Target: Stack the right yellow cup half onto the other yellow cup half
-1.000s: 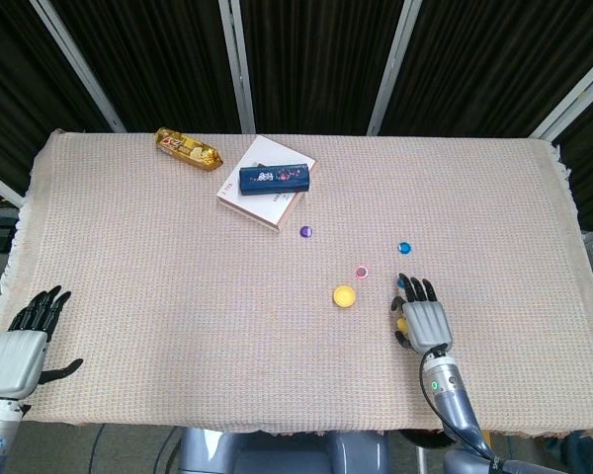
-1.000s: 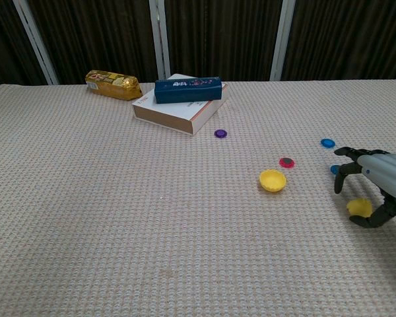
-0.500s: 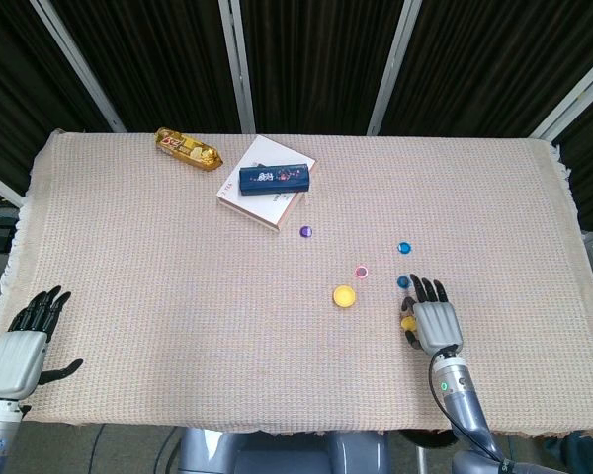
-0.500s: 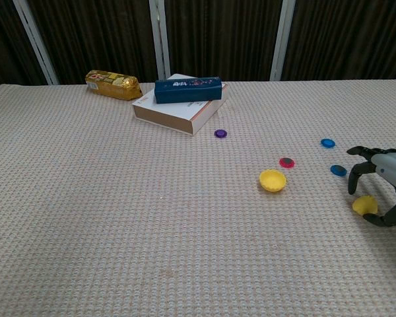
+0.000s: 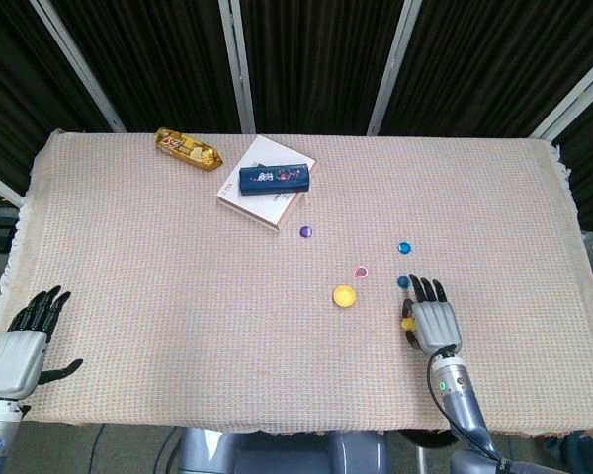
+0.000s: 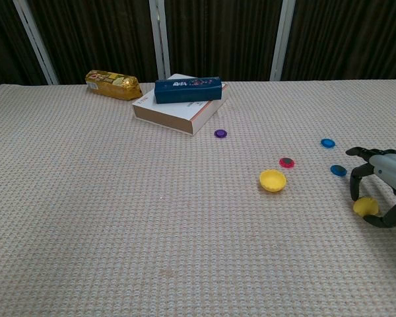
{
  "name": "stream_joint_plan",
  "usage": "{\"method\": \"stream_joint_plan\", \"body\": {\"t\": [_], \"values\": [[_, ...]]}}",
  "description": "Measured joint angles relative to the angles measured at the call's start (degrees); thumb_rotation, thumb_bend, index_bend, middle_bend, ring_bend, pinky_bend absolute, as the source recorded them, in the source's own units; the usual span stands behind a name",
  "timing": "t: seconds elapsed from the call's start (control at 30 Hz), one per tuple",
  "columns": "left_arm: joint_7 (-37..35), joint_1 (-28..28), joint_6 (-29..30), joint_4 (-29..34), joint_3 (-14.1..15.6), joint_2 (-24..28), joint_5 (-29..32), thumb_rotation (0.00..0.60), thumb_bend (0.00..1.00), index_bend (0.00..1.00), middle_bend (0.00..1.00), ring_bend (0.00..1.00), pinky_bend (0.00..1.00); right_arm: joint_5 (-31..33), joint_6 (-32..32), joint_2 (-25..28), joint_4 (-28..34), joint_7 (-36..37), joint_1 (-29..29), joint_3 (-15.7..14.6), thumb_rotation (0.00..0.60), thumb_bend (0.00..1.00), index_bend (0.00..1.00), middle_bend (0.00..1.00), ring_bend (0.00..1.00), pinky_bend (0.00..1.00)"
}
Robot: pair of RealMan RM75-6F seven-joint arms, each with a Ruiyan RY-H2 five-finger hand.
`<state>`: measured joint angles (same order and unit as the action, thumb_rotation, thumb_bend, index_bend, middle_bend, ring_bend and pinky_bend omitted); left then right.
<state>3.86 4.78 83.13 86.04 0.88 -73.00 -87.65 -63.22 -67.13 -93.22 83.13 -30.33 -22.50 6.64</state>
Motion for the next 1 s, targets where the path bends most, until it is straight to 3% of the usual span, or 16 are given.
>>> {"method": "stream_joint_plan", "body": {"t": [0.4, 0.7, 1.0], "values": [[0.1, 0.0, 0.1, 0.1, -0.1, 0.0, 0.0, 0.600, 0.00, 0.00, 0.00, 0.00, 0.16, -1.0, -0.8, 1.0, 2.2, 0.3, -0.2, 0.3, 0.600, 0.26, 0.50, 0.00, 0.00, 0.00], [0.1, -0.3, 0.8, -0.2, -0.4, -0.2, 0.3, 0.600, 0.00, 0.00, 0.00, 0.00, 0.16, -1.7, -2.2, 2.1, 7.5, -2.8, -1.3, 1.2, 0.600, 0.26, 0.50, 0.00, 0.00, 0.00], [-0.4, -0.8, 1.9, -0.3, -0.9, -0.3, 0.7, 0.600, 0.00, 0.00, 0.00, 0.00, 0.16, -0.1, -1.3, -1.7, 7.9, -7.3, -4.7, 2.8, 0.600, 0.26, 0.50, 0.00, 0.00, 0.00]]}}
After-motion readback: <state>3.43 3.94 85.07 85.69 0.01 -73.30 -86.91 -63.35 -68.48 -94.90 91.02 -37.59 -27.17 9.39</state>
